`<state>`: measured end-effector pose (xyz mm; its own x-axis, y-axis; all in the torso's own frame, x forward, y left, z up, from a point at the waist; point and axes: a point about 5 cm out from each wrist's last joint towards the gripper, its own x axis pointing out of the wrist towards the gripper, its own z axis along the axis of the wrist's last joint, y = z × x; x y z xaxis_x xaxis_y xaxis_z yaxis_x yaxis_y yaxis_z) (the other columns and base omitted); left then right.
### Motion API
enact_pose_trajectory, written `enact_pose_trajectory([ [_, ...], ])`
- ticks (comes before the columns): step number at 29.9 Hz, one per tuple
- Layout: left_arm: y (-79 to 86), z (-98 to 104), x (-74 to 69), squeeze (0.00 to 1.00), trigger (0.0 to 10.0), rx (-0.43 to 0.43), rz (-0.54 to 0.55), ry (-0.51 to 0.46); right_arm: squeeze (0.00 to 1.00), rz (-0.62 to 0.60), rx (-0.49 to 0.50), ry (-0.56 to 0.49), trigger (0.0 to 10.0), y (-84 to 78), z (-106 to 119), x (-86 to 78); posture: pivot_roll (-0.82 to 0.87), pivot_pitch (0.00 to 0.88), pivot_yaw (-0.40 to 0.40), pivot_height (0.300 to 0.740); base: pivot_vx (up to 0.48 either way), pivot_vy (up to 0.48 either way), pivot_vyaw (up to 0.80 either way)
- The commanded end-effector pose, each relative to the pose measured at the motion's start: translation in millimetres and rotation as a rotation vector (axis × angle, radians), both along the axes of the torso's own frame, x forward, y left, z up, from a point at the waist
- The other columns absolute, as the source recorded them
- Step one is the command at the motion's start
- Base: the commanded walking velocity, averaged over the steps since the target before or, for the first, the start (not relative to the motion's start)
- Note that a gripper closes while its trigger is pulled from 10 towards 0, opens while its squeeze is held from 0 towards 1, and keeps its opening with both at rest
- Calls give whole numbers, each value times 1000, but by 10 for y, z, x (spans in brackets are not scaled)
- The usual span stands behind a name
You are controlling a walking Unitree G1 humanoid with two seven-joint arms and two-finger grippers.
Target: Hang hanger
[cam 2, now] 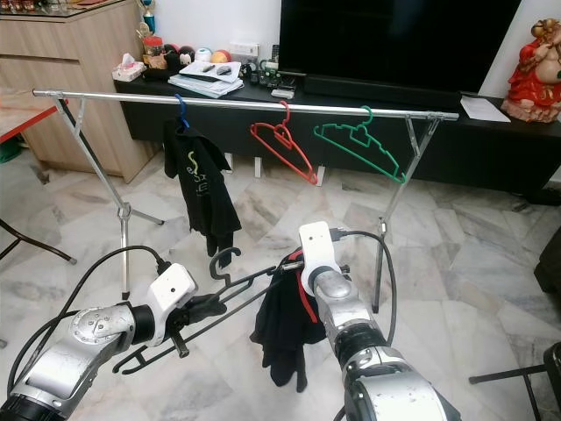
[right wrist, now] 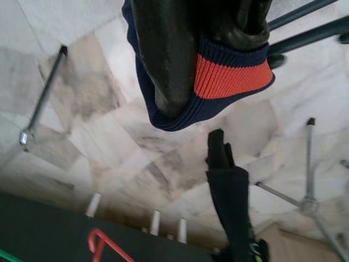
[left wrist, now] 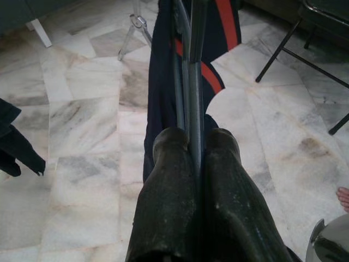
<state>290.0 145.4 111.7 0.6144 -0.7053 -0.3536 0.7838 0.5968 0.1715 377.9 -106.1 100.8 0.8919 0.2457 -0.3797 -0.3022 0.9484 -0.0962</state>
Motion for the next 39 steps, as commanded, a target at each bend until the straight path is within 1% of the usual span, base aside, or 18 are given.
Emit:
enact_pose_trajectory([
  [1,-30,6,-22,0,10000,-8,-20,10,0,64,-1,-45,10000,84,92,20,164,10,-51,740,0,0,0],
  [2,-20,3,-26,0,10000,-11,-16,13,0,111,-30,-65,10000,100,121,21,164,10,-51,740,0,0,0],
  [5,-2,3,-37,0,10000,-16,-17,18,0,143,-64,-87,10000,88,155,27,156,14,-47,740,0,0,0],
  [7,14,-4,-54,0,10000,-14,-26,28,0,208,-133,-105,10000,50,174,22,156,14,-48,740,0,0,0],
  [8,14,-4,-54,0,10000,-14,-26,28,0,208,-133,-105,10000,50,174,22,156,14,-48,740,0,0,0],
  [9,20,-9,-64,0,10000,-13,-32,35,0,231,-166,-110,10000,25,179,20,156,14,-48,740,0,0,0],
  [10,22,-9,-65,0,10000,-13,-32,36,0,242,-169,-112,10000,12,190,21,155,17,-48,740,0,0,0],
  [12,25,-10,-67,0,10000,-15,-35,38,0,261,-169,-120,10000,-8,225,27,155,18,-49,740,0,0,0],
  [14,13,-13,-85,0,10000,-22,-51,51,0,295,-174,-153,10000,-37,297,36,155,18,-48,740,0,0,0],
  [19,5,-25,-107,0,10000,-26,-62,65,0,309,-168,-191,10000,-93,421,70,151,19,-45,740,0,0,0],
  [24,-12,-24,-104,0,10000,-50,-62,66,0,364,-101,-216,10000,-14,524,55,151,21,-43,740,0,0,0],
  [25,-11,-22,-104,0,10000,-56,-60,65,0,400,-76,-228,10000,26,555,34,150,21,-42,740,0,0,0],
  [27,-14,-21,-105,0,10000,-69,-59,66,0,438,-55,-239,10000,63,575,8,148,21,-41,740,0,0,0],
  [28,-14,-21,-105,0,10000,-69,-59,66,0,438,-55,-239,10000,63,575,8,148,21,-41,740,0,0,0],
  [33,-8,-6,-91,0,10000,-80,-49,61,0,551,-94,-224,10000,101,526,-81,150,21,-42,740,0,0,0],
  [35,-8,-6,-91,0,10000,-80,-49,61,0,551,-94,-224,10000,101,526,-81,150,21,-42,740,0,0,0],
  [36,0,3,-78,0,10000,-87,-36,51,0,591,-105,-204,10000,93,488,-124,150,21,-42,740,0,0,0],
  [39,-6,13,-53,0,10000,-102,-15,30,0,617,-117,-170,10000,48,412,-175,148,22,-42,740,0,0,0],
])
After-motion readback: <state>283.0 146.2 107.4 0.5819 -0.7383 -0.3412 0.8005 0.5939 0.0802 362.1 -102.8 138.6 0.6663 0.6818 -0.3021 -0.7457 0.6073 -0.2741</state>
